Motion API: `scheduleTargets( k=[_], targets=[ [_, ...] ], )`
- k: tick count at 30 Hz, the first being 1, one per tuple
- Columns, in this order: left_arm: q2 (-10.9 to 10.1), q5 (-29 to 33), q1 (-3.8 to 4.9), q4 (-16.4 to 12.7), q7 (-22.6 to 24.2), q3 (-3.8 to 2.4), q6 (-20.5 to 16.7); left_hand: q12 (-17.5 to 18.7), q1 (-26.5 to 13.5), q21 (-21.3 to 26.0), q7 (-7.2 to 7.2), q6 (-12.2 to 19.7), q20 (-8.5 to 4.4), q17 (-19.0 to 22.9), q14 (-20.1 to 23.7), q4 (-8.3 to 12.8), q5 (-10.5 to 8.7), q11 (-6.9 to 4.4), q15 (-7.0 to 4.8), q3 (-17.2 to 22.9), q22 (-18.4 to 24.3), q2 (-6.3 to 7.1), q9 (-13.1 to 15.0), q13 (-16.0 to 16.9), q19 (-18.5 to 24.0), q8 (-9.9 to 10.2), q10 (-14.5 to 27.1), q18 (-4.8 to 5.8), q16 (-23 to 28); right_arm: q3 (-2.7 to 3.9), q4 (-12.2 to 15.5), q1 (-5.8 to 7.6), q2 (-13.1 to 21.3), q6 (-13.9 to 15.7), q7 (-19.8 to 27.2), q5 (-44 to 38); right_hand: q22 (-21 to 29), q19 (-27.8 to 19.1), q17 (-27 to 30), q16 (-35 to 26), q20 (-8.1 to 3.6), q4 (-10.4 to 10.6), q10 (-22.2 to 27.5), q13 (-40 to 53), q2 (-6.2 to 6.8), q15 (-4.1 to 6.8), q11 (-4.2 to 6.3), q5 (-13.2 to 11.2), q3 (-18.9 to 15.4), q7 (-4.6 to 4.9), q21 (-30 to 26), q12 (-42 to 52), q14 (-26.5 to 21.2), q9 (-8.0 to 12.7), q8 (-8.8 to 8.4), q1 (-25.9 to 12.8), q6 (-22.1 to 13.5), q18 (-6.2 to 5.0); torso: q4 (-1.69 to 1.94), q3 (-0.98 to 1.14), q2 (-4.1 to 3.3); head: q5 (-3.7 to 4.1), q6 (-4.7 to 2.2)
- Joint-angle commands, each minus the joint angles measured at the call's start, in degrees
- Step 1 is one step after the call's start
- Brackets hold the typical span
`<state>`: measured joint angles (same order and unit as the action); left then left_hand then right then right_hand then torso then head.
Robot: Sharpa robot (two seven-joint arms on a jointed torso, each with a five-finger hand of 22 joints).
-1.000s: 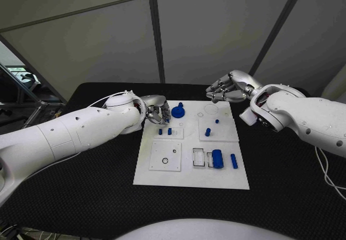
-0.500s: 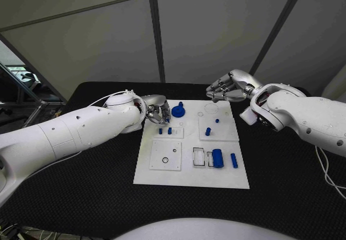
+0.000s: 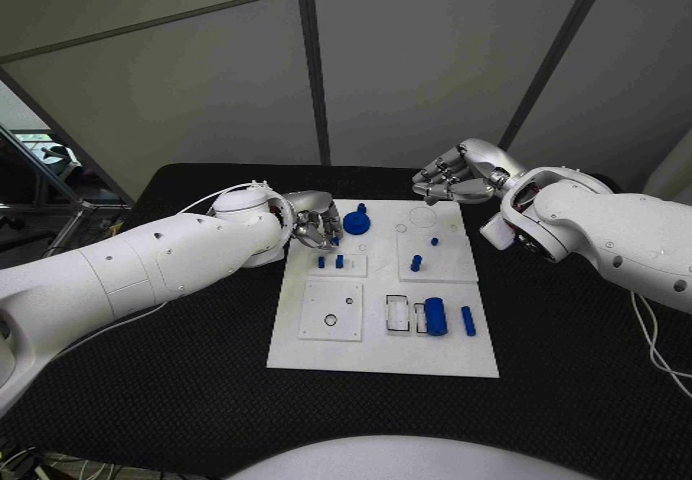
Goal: Assemble the parts on the task board
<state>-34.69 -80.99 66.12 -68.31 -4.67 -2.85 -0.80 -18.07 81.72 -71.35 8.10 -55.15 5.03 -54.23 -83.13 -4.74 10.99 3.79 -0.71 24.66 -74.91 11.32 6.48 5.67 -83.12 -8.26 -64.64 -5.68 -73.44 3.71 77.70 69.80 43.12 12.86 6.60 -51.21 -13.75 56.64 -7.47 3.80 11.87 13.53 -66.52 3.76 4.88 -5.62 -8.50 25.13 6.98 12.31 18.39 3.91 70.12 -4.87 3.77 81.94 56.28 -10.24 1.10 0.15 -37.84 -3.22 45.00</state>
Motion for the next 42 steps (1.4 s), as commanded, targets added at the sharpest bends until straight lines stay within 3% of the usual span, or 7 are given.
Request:
scheduleTargets(
  k=[1, 14, 26, 29, 37, 40, 42],
  targets=[
    [-0.02, 0.52, 0.05, 0.00, -0.27, -0.02, 0.39, 0.39, -0.74, -0.09, 0.03, 0.53, -0.18, 0.12, 0.11, 0.07, -0.31, -0.05, -0.15, 0.09, -1.83, 0.07, -0.11, 0.08, -0.19, 0.42, -0.51, 1.43, -0.01, 0.03, 0.04, 0.09, 0.01, -0.01, 0.10, -0.15, 0.06, 0.30, 0.06, -0.09, -0.06, -0.22, 0.42, -0.01, -0.22, -0.10, 0.01, 0.17, 0.08, -0.04, -0.27, -0.01, -0.37, 0.07, -0.07, -0.37, -0.46, -0.14, 0.02, 0.00, 0.01, 0.03, 0.01],
    [-0.56, 0.54, -0.04, -0.27, -0.70, -0.02, 0.29, 1.36, -0.87, -0.08, 0.24, 2.96, -0.24, 0.42, 0.15, 0.14, -0.31, -0.14, -0.22, -0.37, -1.97, 0.51, -1.09, 0.12, -0.22, 2.30, -0.85, 1.45, -0.01, 0.03, -0.21, 0.09, 0.17, -0.45, -0.60, -0.71, 0.14, 0.25, 0.17, -0.17, -0.02, -0.28, 0.59, -0.04, -0.07, -0.18, -0.06, 0.17, 0.05, 0.04, -0.40, -0.07, -0.58, 0.10, -0.13, -0.41, -0.62, -0.11, 0.00, -0.03, 0.04, 0.03, -0.09],
    [-2.08, 1.44, -0.03, -0.78, -1.04, -0.20, -2.13, 3.27, -1.86, 1.87, 0.18, 6.14, -0.05, 2.12, 0.80, -1.31, -0.24, 0.27, 0.10, -5.26, -0.92, 0.81, -2.48, 0.21, 0.44, 4.17, 0.78, 1.10, 0.56, 0.02, -2.04, 0.09, 0.33, -1.21, -3.24, -7.32, 0.28, 0.46, 0.37, 0.03, -0.05, -1.32, 0.96, -0.03, 0.53, -0.13, -0.08, -0.41, 0.27, 0.02, -0.61, -0.08, -0.45, 0.02, 0.03, 0.49, -0.47, -0.16, -0.02, -0.10, 0.02, 0.23, -0.30],
    [-2.53, 2.08, -0.03, -1.00, -0.95, -0.62, -2.69, 3.50, -1.59, 2.33, 0.24, 6.16, 0.03, 2.47, 0.93, -1.49, -0.22, 0.38, 0.19, -6.09, -0.66, 0.60, -2.52, 0.25, 0.59, 4.14, 1.23, 1.01, 0.68, 0.01, -2.64, 0.08, 0.44, -1.19, -4.13, -10.14, -0.08, 1.86, 0.10, 0.90, -0.68, -2.47, 0.59, -0.01, 0.38, 0.60, 0.41, -1.42, 1.23, -0.44, 0.16, 0.08, 1.52, -0.22, 0.39, 1.94, 0.63, -0.32, 0.00, -0.14, 0.05, 0.28, -0.37],
    [-5.40, 9.27, 0.06, -2.23, -0.20, -2.06, -4.73, 4.11, -0.56, 6.28, 0.89, 4.52, 0.45, 8.00, 2.84, -2.01, -0.16, 0.92, 0.63, -7.08, 1.83, -0.66, -2.36, 0.28, 2.11, 3.22, 2.48, 0.26, 3.65, 0.00, -2.78, -0.31, 1.39, -2.10, -6.55, -21.74, -5.35, 10.37, -4.19, 8.32, -5.22, -5.41, -3.86, 0.19, 0.78, 4.97, 3.29, -4.69, 3.75, -2.85, 9.11, 1.00, 15.10, -0.76, 1.10, 4.53, 4.67, -0.28, -0.05, -0.02, 0.07, 0.81, -0.81],
    [-7.21, 16.59, 0.16, -2.93, 0.88, -2.32, -5.72, 4.00, 0.01, 8.97, 1.07, 2.90, 0.64, 10.13, 3.51, -2.11, -0.12, 1.16, 0.85, -6.60, 3.56, -1.29, -2.18, 0.37, 3.09, 2.31, 2.33, -0.26, 4.91, -0.01, -1.89, -0.65, 1.98, -2.64, -7.66, -27.51, -8.43, 11.06, -7.09, 12.41, -6.32, -5.85, -5.00, 0.11, 1.44, 5.85, 3.87, -5.32, 4.75, -3.49, 13.34, 0.59, 16.35, -0.68, 0.71, 4.27, 5.66, -0.03, -0.09, 0.01, 0.07, 1.92, -1.02],
    [-8.47, 22.70, 0.20, -3.64, 2.20, -2.41, -6.91, 3.98, 0.37, 14.71, 1.29, 1.66, 0.95, 16.54, 6.04, -2.17, -0.09, 1.64, 1.15, -6.00, 7.28, -1.66, -2.11, 0.34, 5.51, 1.60, 2.66, -1.29, 8.75, -0.03, -1.05, -0.90, 2.45, -3.07, -8.57, -31.43, -10.81, 9.94, -9.39, 15.34, -6.65, -6.05, -5.56, 0.12, 1.65, 6.09, 3.97, -5.57, 5.94, -3.71, 16.17, 0.15, 16.11, -0.56, 0.28, 4.03, 6.16, 0.09, -0.05, 0.05, 0.05, 2.83, -1.15]
  ],
)
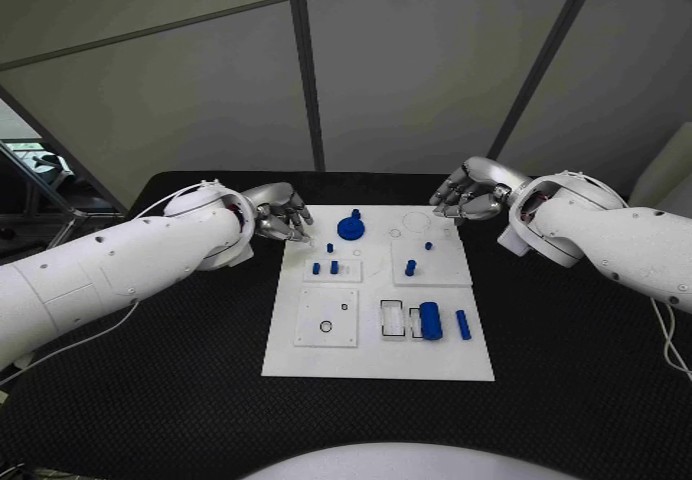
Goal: Assemble the parts on the task board
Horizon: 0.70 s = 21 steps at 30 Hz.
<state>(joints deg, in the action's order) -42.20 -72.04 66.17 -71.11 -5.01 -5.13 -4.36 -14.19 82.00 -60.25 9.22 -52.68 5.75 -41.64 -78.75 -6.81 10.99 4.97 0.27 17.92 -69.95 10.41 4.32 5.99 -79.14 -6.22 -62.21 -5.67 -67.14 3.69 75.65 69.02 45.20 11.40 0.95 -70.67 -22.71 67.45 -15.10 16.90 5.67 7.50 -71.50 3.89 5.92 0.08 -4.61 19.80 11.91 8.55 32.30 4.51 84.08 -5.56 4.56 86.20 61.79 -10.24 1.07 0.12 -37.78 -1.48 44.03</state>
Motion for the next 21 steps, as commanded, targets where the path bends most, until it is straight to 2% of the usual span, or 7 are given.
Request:
scheduleTargets(
  k=[1, 4, 7, 11, 13, 17, 21],
  targets=[
    [-1.59, 16.53, 0.17, -1.36, 3.23, -0.15, -4.12, 0.06, 0.34, 5.98, 0.34, -1.43, 0.30, 6.37, 2.68, -0.08, -0.06, 0.60, 0.31, 1.18, 3.85, -1.04, 0.09, 0.01, 2.56, -0.80, 0.33, -1.75, 3.97, -0.05, 1.43, -0.24, 0.58, -1.77, -3.37, -13.91, -3.11, -1.67, -2.73, 3.13, -0.53, -0.07, -0.63, -0.01, 1.08, 0.43, 0.06, -0.66, 1.47, 0.05, 3.69, -0.68, 1.84, 0.21, -0.73, -0.58, 0.75, 0.08, 0.02, 0.07, -0.02, 1.29, -0.21],
    [-3.26, 23.28, 0.14, -3.37, 5.47, -0.11, -6.55, -0.14, 1.11, 15.74, 1.00, -2.68, 0.71, 14.48, 7.04, 0.11, -0.05, 1.12, 0.81, 2.91, 10.10, -1.40, 0.00, -0.10, 7.20, -1.59, 0.96, -3.40, 9.62, -0.29, 2.66, -0.72, 1.07, -2.07, -4.76, -18.90, -4.15, -2.70, -3.41, 3.50, -0.48, -0.43, 0.50, -0.20, 1.61, 0.33, 0.25, -1.48, 2.09, -0.31, 4.75, -1.01, 1.29, 0.34, -0.88, -0.45, 0.56, 0.09, 0.01, -0.01, 0.00, 2.22, -0.56],
    [-4.49, 31.58, 0.05, -5.51, 8.32, 0.05, -8.54, -0.70, 0.92, 24.61, 1.07, -3.05, 0.99, 16.06, 9.21, -0.03, -0.14, 1.23, 0.97, 3.69, 15.84, -1.06, -0.21, -0.16, 11.50, -1.94, 1.41, -4.82, 11.82, -0.44, 3.58, -1.36, 1.24, -1.94, -6.34, -22.79, -5.38, -3.26, -4.41, 4.52, -0.34, -0.30, 2.73, -0.32, 2.04, 0.21, 0.02, -3.44, 2.60, -0.33, 6.17, -1.03, 1.69, 0.60, -0.99, -0.99, -0.25, 0.04, 0.10, -0.08, 0.09, 2.67, -0.75],
    [-5.74, 47.58, -0.16, -8.17, 12.89, 0.63, -5.64, -1.37, 0.45, 26.80, 0.96, -3.26, 1.26, 17.42, 11.62, -0.15, -0.24, 1.37, 1.20, 3.59, 17.21, -0.76, -0.32, -0.16, 13.26, -2.27, 2.19, -4.79, 13.74, -0.55, 4.37, -2.07, 0.98, -0.96, -8.26, -26.82, -11.67, -1.43, -8.20, 10.64, -0.11, 0.63, 3.73, -0.14, 2.08, 0.29, 0.13, -13.29, 2.68, -0.39, 12.60, -0.78, 2.21, 0.86, -0.94, -2.32, -1.13, 0.49, 0.02, -0.03, -0.09, 3.25, -1.22],
    [-6.27, 52.79, -0.29, -9.57, 15.05, 0.86, -3.98, -1.89, -0.12, 27.46, 0.94, -3.35, 1.41, 17.79, 12.01, -0.31, -0.34, 1.39, 1.27, 3.00, 17.69, -0.60, -0.33, -0.05, 13.60, -2.44, 2.22, -4.77, 14.02, -0.59, 4.51, -2.31, 0.81, -0.72, -8.67, -27.87, -12.80, -1.56, -9.02, 11.83, -0.04, 0.78, 3.78, -0.11, 1.96, 0.24, -0.02, -13.53, 2.78, -0.40, 13.69, -0.73, 1.93, 0.86, -0.88, -2.41, -1.14, 0.58, 0.04, -0.05, -0.13, 3.44, -1.31],
    [-6.97, 59.36, -0.53, -11.68, 18.54, 1.07, -1.87, -2.81, -0.69, 28.11, 0.85, -3.22, 1.47, 18.15, 12.21, -0.49, -0.38, 1.22, 1.29, 2.20, 18.24, -0.72, -0.38, 0.21, 13.70, -2.53, 1.91, -4.82, 14.11, -0.65, 4.47, -2.78, 0.44, -0.69, -8.84, -28.83, -11.53, -4.06, -9.82, 12.42, 0.10, 0.28, 4.29, -0.19, 2.11, 0.03, -0.23, -10.80, 3.89, -0.14, 12.67, -0.79, 0.29, 0.94, -0.89, -1.46, -1.40, 0.18, 0.13, -0.16, -0.08, 3.59, -1.29],
    [-7.26, 62.09, -0.67, -12.78, 20.38, 1.14, -1.18, -3.46, -0.58, 28.40, 0.84, -3.33, 1.44, 18.34, 12.30, -0.36, -0.35, 1.12, 1.23, 1.98, 18.52, -1.04, -0.36, 0.41, 13.64, -2.68, 1.60, -4.84, 14.10, -0.70, 4.29, -3.10, -0.04, -0.82, -8.72, -29.19, -11.61, -4.70, -10.11, 12.68, 0.17, 0.17, 4.46, -0.21, 2.28, 0.03, -0.36, -10.14, 4.35, -0.05, 12.77, -0.81, -0.09, 0.98, -0.92, -1.33, -1.53, 0.11, 0.08, -0.04, -0.11, 3.27, -1.31]
  ],
)
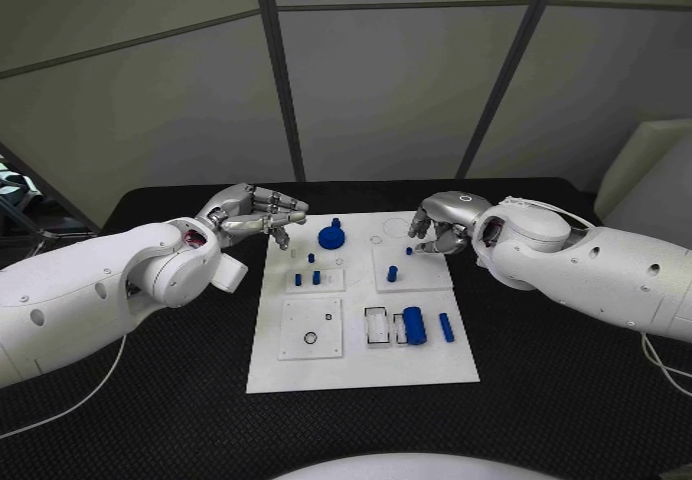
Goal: Assemble the parts on the task board
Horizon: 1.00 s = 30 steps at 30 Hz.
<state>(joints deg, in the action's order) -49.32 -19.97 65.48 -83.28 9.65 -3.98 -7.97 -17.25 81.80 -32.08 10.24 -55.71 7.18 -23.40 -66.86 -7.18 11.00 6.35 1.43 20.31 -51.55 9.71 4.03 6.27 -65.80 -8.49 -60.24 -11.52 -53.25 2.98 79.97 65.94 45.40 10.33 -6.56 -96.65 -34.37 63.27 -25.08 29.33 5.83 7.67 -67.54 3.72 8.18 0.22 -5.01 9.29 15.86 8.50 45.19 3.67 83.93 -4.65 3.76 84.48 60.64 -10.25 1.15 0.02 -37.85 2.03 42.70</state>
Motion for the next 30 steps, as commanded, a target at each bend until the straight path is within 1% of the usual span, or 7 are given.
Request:
scheduleTargets(
  k=[1, 6, 11, 14, 21, 23, 30],
  targets=[
    [-0.18, 10.43, -0.01, -0.82, 6.03, 0.01, 2.53, -0.48, -0.36, 0.27, -0.17, -0.34, 0.00, 0.13, 0.43, 0.03, -0.35, -0.27, 0.07, -0.44, 0.17, -0.38, -0.06, 0.15, 0.29, -0.44, -0.39, 1.00, 0.21, 0.00, -0.07, -0.08, -0.36, 0.20, -1.17, -3.26, 0.01, -0.64, -0.18, 0.31, 0.03, -0.03, 0.55, -0.05, 0.06, -0.12, 0.01, 0.48, 0.49, 0.04, -0.07, 0.02, -0.02, 0.08, -0.13, 0.39, -0.42, 0.10, -0.02, 0.06, -0.06, -0.27, 0.04],
    [-0.27, 11.38, -0.06, -1.46, 6.82, 0.04, 2.71, -0.74, -0.23, 0.41, -0.14, -0.49, -0.02, 0.22, 0.52, 0.14, -0.34, -0.28, 0.05, -0.51, 0.30, -0.52, -0.03, 0.22, 0.27, -0.56, -0.45, 1.00, 0.23, -0.04, -0.30, -0.29, -0.90, -0.28, -0.93, -3.38, -0.74, -0.76, -0.44, 0.61, 0.07, -0.15, 0.60, -0.04, 0.16, -0.14, -0.05, 0.93, 0.93, 0.12, 0.61, 0.06, -0.16, 0.09, -0.10, 0.50, -0.47, 0.15, -0.01, 0.06, -0.04, -0.25, 0.10],
    [-0.28, 11.70, -0.08, -1.88, 7.13, 0.05, 2.82, -1.00, 0.00, 0.55, -0.11, -0.59, -0.05, 0.33, 0.61, 0.33, -0.31, -0.29, 0.04, -0.54, 0.43, -0.67, -0.02, 0.29, 0.24, -0.67, -0.44, 1.00, 0.24, -0.08, -0.82, -0.47, -1.47, -1.43, -0.64, -3.24, -5.35, 0.88, -1.43, 2.19, -0.04, -0.47, -0.02, -0.02, 0.12, 0.04, 0.01, 3.23, 2.45, 0.13, 4.82, 0.21, 0.54, 0.00, 0.04, 0.77, 0.03, 0.73, -0.04, 0.06, -0.07, -0.30, 0.28],
    [-0.22, 11.77, -0.09, -2.05, 7.25, 0.05, 2.98, -1.11, 0.13, 0.62, -0.10, -0.63, -0.07, 0.39, 0.66, 0.44, -0.30, -0.29, 0.03, -0.54, 0.49, -0.74, -0.02, 0.31, 0.23, -0.71, -0.40, 1.00, 0.26, -0.10, -1.33, -0.60, -1.86, -1.89, -0.41, -3.04, -8.61, 1.89, -2.26, 3.54, -0.10, -0.64, -0.39, -0.03, 0.31, 0.08, 0.06, 4.09, 3.65, 0.16, 7.80, 0.19, 0.77, -0.04, 0.04, 0.63, 0.31, 1.19, -0.02, 0.10, -0.08, -0.26, 0.18],
    [-0.19, 11.82, -0.11, -2.24, 7.40, 0.05, 2.85, -1.26, 0.22, 0.77, 0.02, -0.55, -0.07, 0.51, 0.84, 0.57, -0.31, -0.22, 0.06, -0.64, 0.62, -0.75, -0.05, 0.33, 0.27, -0.72, -0.24, 1.01, 0.33, -0.13, -1.91, -0.80, -2.46, -2.76, -0.06, -2.88, -13.48, 3.19, -3.64, 5.84, -0.12, -0.91, -1.06, 0.01, 0.72, 0.15, 0.21, 4.28, 5.39, 0.10, 12.15, 0.22, 0.72, -0.14, 0.10, -0.02, 0.88, 1.83, 0.00, 0.08, -0.03, -0.57, 0.28],
    [-0.19, 11.82, -0.11, -2.23, 7.39, 0.05, 2.73, -1.34, 0.36, 0.89, 0.14, -0.40, -0.07, 0.61, 0.96, 0.70, -0.29, -0.14, 0.11, -0.65, 0.72, -0.84, -0.09, 0.33, 0.29, -0.69, -0.03, 1.03, 0.38, -0.14, -2.02, -0.96, -2.62, -3.02, 0.02, -2.81, -15.48, 3.84, -4.27, 6.98, -0.14, -1.06, -1.33, 0.01, 0.80, 0.21, 0.23, 4.30, 6.04, 0.03, 13.94, 0.20, 0.79, -0.18, 0.08, -0.30, 1.10, 2.12, -0.04, 0.09, -0.01, -0.83, 0.41],
    [-0.18, 11.83, -0.11, -2.21, 7.39, 0.05, 2.53, -1.53, 0.75, 1.08, 0.38, -0.10, -0.07, 0.81, 1.16, 1.02, -0.24, 0.04, 0.20, -0.54, 0.90, -1.09, -0.14, 0.33, 0.28, -0.65, 0.42, 1.04, 0.44, -0.15, -2.40, -1.83, -2.99, -3.76, 0.13, -2.72, -18.11, 4.58, -5.12, 8.55, -0.15, -1.41, -1.59, 0.01, 0.92, 0.19, 0.35, 4.24, 6.95, 0.06, 16.23, 0.16, 0.58, -0.24, 0.08, -0.67, 1.39, 2.48, 0.00, 0.06, -0.03, -1.11, 0.67]
  ],
)
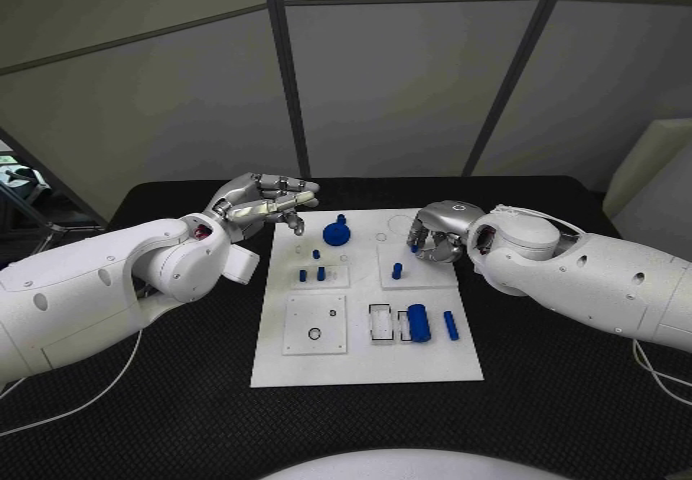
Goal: Assemble the parts on the task board
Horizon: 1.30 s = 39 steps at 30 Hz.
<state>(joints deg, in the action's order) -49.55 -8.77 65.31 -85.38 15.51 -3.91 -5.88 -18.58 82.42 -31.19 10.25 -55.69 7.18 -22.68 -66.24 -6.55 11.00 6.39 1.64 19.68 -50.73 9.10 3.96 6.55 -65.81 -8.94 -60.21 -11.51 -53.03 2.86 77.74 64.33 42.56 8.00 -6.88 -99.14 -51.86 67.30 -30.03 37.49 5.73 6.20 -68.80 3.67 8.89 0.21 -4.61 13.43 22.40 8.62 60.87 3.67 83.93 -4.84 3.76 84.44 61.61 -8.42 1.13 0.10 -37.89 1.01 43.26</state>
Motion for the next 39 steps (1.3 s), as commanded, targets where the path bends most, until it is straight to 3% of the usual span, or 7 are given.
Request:
scheduleTargets(
  k=[1, 12, 16, 25, 39],
  targets=[
    [0.04, 0.63, 0.07, -0.11, 1.52, -0.03, 0.44, -0.23, 0.15, 0.21, 0.38, -0.12, -0.07, 0.11, 0.55, 0.41, -0.23, 0.01, 0.00, 0.10, 0.09, -0.52, -0.07, 0.05, 0.29, -0.20, 0.42, 1.03, 0.23, -0.04, -0.21, -0.28, -0.19, -1.46, 0.47, -0.23, -0.73, 0.57, -0.21, 0.48, -0.05, 0.04, -0.35, 0.05, 0.21, 0.19, -0.06, 0.10, 0.46, -0.07, 0.65, 0.16, 0.58, -0.06, 0.08, -0.65, 0.44, 0.67, 0.02, -0.03, 0.01, -0.09, 0.11],
    [0.09, 0.63, 0.06, 0.13, 1.41, -0.03, 0.51, -0.45, 0.49, 0.30, 0.41, -0.12, -0.06, 0.24, 0.66, 0.65, -0.10, 0.03, 0.01, 0.31, 0.18, -0.82, -0.06, 0.08, 0.28, -0.29, 0.56, 1.04, 0.25, -0.03, -0.68, -0.97, -0.85, -2.03, 0.53, -0.21, -5.65, 2.63, -5.87, 6.89, -0.15, -0.63, -1.60, 0.19, -0.08, 0.39, 0.25, -0.03, 1.58, -0.29, 4.82, 0.41, 1.06, -0.35, 0.34, -1.08, 1.60, 1.46, -0.03, 0.00, 0.02, -0.24, 0.38],
    [0.05, 0.63, 0.07, 0.09, 1.29, -0.03, 0.52, -0.49, 0.52, 0.31, 0.42, -0.13, -0.06, 0.26, 0.67, 0.68, -0.09, 0.04, 0.01, 0.33, 0.20, -0.84, -0.05, 0.09, 0.28, -0.31, 0.57, 1.04, 0.25, -0.03, -0.58, -1.04, -0.83, -1.59, 0.01, -0.28, -8.79, 4.24, -9.29, 10.63, -0.33, -1.19, -2.87, 0.38, -0.89, 0.68, 0.60, -0.51, 2.23, -0.60, 7.43, 0.73, 1.44, -0.66, 0.74, -0.87, 2.81, 2.00, -0.04, 0.00, -0.01, -0.24, 0.41],
    [0.11, 0.63, 0.07, 0.14, 0.83, -0.03, 0.30, -0.53, 0.49, 0.33, 0.46, -0.12, -0.05, 0.28, 0.70, 0.68, -0.09, 0.06, 0.02, 0.32, 0.21, -0.86, -0.05, 0.09, 0.28, -0.33, 0.60, 1.04, 0.25, -0.03, -0.09, -1.10, -0.78, 1.61, -1.05, -1.09, -13.99, 6.74, -14.52, 16.55, -0.81, -2.86, -5.27, 0.82, -2.64, 1.16, 1.26, -3.36, 3.78, -1.11, 11.74, 1.05, 1.65, -1.40, 1.58, -0.41, 5.05, 2.93, -0.06, 0.02, 0.05, -0.16, 0.50],
    [0.11, 0.63, 0.07, 0.47, 0.01, -0.03, -0.12, -0.90, 0.16, 0.75, 0.95, 0.70, 0.08, 0.72, 1.12, 0.68, -0.12, 0.49, 0.35, 0.14, 0.58, -0.99, -0.13, 0.04, 0.38, -0.20, 1.70, 1.09, 0.43, 0.01, 2.03, -1.17, 0.36, 8.54, -1.04, -1.32, -16.24, 7.65, -17.38, 19.91, -0.79, -3.51, -5.21, 0.80, -2.62, 1.08, 1.21, -3.80, 4.20, -1.01, 13.57, 0.33, 1.62, -1.58, 1.25, -1.12, 4.90, 3.32, -0.04, -0.02, 0.04, -0.21, 0.47]
  ],
)
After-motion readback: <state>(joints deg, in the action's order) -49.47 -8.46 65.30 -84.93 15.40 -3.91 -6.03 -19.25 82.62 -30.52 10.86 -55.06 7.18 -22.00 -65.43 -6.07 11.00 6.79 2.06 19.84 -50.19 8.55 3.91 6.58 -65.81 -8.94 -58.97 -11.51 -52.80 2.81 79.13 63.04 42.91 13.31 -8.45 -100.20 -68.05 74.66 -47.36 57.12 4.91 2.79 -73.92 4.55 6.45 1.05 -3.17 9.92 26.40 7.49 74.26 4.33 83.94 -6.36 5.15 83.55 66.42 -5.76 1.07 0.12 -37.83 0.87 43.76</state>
